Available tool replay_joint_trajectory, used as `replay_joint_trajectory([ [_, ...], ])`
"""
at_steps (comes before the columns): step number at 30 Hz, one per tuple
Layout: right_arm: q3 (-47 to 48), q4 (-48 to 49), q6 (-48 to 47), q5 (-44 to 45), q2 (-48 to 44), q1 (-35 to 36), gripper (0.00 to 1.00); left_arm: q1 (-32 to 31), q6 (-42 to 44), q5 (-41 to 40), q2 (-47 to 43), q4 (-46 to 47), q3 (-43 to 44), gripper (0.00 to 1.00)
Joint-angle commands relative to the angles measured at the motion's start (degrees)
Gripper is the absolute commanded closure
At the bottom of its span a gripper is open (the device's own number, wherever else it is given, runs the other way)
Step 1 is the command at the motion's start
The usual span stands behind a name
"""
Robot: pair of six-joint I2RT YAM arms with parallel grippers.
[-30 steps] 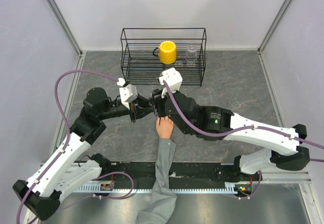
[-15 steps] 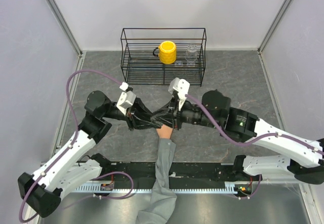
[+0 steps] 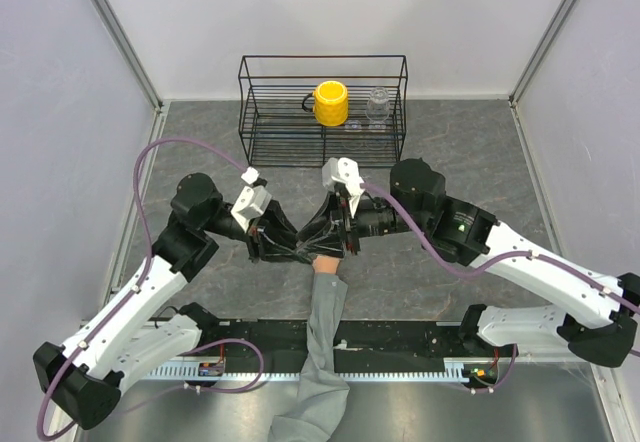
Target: Paint the nails
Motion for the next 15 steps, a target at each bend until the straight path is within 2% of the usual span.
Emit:
replay_joint_trajectory([
  [1, 3.0, -6.46, 7.15, 24.88, -2.9, -1.59, 0.45, 1.37, 11.34, -9.94, -3.15, -5.05, 4.18, 0.98],
  [3, 4.84, -8.65, 13.11, 31.57, -3.87, -1.59, 0.36, 1.55, 14.34, -16.56, -3.94, -8.05, 4.1, 0.98],
  [4, 5.46, -9.19, 15.5, 36.73, -4.05, -1.5, 0.29, 1.55, 15.56, -22.86, -4.38, -9.62, 4.1, 0.98],
  [6, 6.34, -9.37, 18.32, 39.84, -4.4, -1.06, 0.23, 1.55, 16.54, -28.08, -4.91, -11.39, 4.27, 0.98],
  [7, 6.61, -9.54, 20.94, 44.47, -4.4, 0.16, 0.18, 1.55, 17.07, -32.89, -5.26, -11.83, 4.27, 0.98],
  [9, 7.92, -10.15, 21.58, 49.93, -3.44, 2.7, 0.13, 1.55, 17.51, -36.79, -5.44, -12.97, 4.19, 0.98],
  [11, 9.93, -11.38, 21.32, 60.56, -1.52, 8.06, 0.11, 1.55, 17.68, -40.31, -5.27, -13.76, 4.45, 0.98],
  [14, 13.71, -13.57, 21.41, 67.78, 2.43, 11.24, 0.11, 1.55, 17.77, -40.85, -5.18, -14.12, 4.62, 0.98],
  [15, 14.77, -14.11, 21.41, 68.76, 3.58, 11.77, 0.14, 1.55, 17.43, -40.76, -5.35, -13.94, 4.62, 0.98],
])
